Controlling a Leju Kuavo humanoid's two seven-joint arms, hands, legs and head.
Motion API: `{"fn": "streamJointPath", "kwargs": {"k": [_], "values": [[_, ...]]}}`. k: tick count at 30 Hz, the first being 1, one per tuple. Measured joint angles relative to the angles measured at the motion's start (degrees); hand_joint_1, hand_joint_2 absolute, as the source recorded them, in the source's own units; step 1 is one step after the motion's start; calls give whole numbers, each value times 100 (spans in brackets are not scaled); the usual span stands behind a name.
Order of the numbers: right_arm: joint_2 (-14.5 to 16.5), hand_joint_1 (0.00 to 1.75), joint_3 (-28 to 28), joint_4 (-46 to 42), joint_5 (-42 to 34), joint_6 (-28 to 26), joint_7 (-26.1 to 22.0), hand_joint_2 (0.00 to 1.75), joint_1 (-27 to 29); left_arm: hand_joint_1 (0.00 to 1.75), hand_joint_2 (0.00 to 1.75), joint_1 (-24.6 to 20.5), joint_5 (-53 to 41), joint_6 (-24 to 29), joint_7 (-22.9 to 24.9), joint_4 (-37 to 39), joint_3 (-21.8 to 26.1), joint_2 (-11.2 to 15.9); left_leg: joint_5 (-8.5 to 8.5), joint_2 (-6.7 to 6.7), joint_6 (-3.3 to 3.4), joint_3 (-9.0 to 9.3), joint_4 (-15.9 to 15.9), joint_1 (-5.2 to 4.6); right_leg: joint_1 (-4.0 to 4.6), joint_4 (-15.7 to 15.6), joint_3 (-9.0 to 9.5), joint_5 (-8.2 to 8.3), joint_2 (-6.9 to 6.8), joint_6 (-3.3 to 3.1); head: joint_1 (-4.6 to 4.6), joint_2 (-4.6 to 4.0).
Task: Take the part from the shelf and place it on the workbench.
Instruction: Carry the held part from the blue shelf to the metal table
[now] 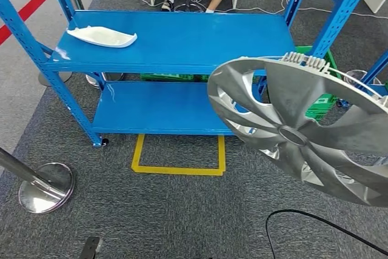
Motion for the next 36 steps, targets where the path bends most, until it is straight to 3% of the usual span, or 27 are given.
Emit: {"fn": "streamJointPath", "kwargs": {"k": [2, 4, 5, 7, 9, 11, 13, 14, 15, 17, 19, 21, 23, 25, 27, 29, 30, 31, 32, 33, 35, 36], "values": [[72, 175, -3, 11, 156, -106, 4, 175, -49, 0, 175, -1, -4, 79, 100, 0, 1, 4, 43, 79, -10, -35, 3, -28, 28, -623, 503, 242, -64, -57, 0, -1], [119, 175, 41, 52, 447, -293, -14, 175, -190, 0, 175, -11, 47, 112, 187, 0, 8, 14, 74, 179, -44, -48, 7, -51, 96, -1422, 1041, 325, -253, -132, -9, -1], [148, 175, 83, 90, 586, -414, -46, 175, -280, 0, 175, -21, 73, 121, 238, 0, 18, 24, 89, 237, -66, -52, 13, -54, 131, -1634, 1160, 315, -311, -163, -3, -1], [216, 175, 175, 190, 737, -644, -140, 175, -432, 0, 175, -40, 88, 148, 368, 0, 39, 46, 116, 350, -117, -61, 18, -56, 157, -1723, 1132, 331, -257, -215, 5, -1], [273, 175, 222, 291, 726, -801, -248, 175, -515, 0, 175, -52, 107, 188, 456, 0, 56, 68, 33, 291, -191, -105, 103, -53, 122, -1762, 1092, 395, -155, -272, 8, -1], [317, 175, 230, 366, 651, -866, -329, 175, -557, 0, 175, -49, 132, 208, 487, 0, 80, 84, -322, 96, -272, -306, 574, -34, 81, -1782, 1054, 469, -68, -316, -1, -1], [357, 175, 230, 428, 594, -877, -364, 175, -569, 0, 175, -35, 142, 210, 502, 0, 103, 89, -739, 2, -320, -624, 1356, -2, 66, -1774, 973, 523, 39, -328, -5, 0], [374, 175, 231, 457, 582, -877, -369, 175, -568, 0, 175, -30, 144, 211, 505, 0, 115, 94, -823, -8, -336, -726, 1630, 14, 60, -1766, 937, 545, 102, -321, -5, 0], [387, 175, 231, 486, 576, -877, -372, 175, -566, 0, 175, -28, 145, 211, 505, 0, 126, 99, -781, -14, -347, -735, 1700, 29, 51, -1755, 906, 562, 167, -310, -5, -1], [405, 175, 233, 536, 575, -876, -373, 175, -564, 0, 175, -30, 146, 211, 506, 0, 143, 113, -432, -72, -365, -449, 1222, 62, 23, -1727, 865, 585, 303, -279, -6, -1], [412, 175, 235, 569, 575, -875, -373, 175, -574, 0, 175, -30, 150, 210, 507, 0, 151, 119, -137, -309, -374, -36, 492, 111, 8, -1686, 811, 599, 434, -224, -7, -1], [416, 175, 235, 585, 574, -874, -377, 175, -591, 0, 175, -33, 152, 210, 510, 0, 161, 116, -112, -471, -345, 127, 153, 144, 5, -1642, 725, 636, 560, -143, -9, -1], [422, 175, 234, 598, 568, -875, -381, 175, -592, 0, 175, -38, 153, 210, 514, 0, 170, 109, -141, -378, -277, 97, 111, 153, -7, -1620, 636, 680, 658, -68, -10, -1], [430, 175, 212, 614, 517, -872, -381, 175, -566, 0, 175, -40, 151, 213, 515, 0, 175, 112, -121, -246, -199, 75, 99, 163, 0, -1422, 507, 548, 485, -14, 31, -1], [446, 175, 159, 620, 375, -835, -379, 175, -517, 0, 175, -31, 140, 218, 515, 0, 180, 120, -101, -118, -144, 58, 94, 150, 4, -791, 245, 180, 189, 31, 81, -1], [472, 175, 33, 619, 104, -717, -353, 175, -406, 0, 175, -7, 100, 223, 523, 0, 183, 118, -92, 16, -124, 40, 96, 128, -5, -94, -21, -123, 82, 59, 88, 0], [492, 175, -80, 617, -63, -605, -309, 175, -320, 0, 175, 3, 65, 233, 533, 0, 184, 112, -90, 83, -121, 35, 98, 122, -5, 20, -34, -138, 67, 64, 89, 0], [521, 175, -238, 611, -241, -448, -235, 175, -225, 0, 175, 9, 16, 249, 543, 0, 183, 101, -90, 148, -121, 33, 100, 120, -5, -92, 66, -57, 51, 63, 88, -1], [566, 175, -452, 597, -412, -239, -115, 175, -136, 0, 175, 11, -43, 270, 547, 0, 180, 83, -92, 208, -125, 36, 103, 118, -4, -425, 277, 101, -4, 61, 90, -1], [624, 175, -701, 580, -575, 11, 38, 175, -65, 0, 175, 12, -100, 292, 536, 0, 177, 63, -97, 264, -137, 42, 108, 111, 5, -849, 525, 237, -147, 61, 91, -1], [793, 175, -1327, 541, -892, 578, 420, 175, -2, 0, 175, 16, -187, 324, 466, 0, 168, 22, -113, 366, -182, 48, 131, 71, 32, -1442, 850, 392, -343, -3, 90, 0], [889, 175, -1646, 530, -1023, 824, 595, 175, 2, 0, 175, 19, -207, 332, 428, 0, 167, 5, -116, 420, -208, 49, 139, 52, 49, -1529, 882, 395, -367, -49, 89, 0]]}}
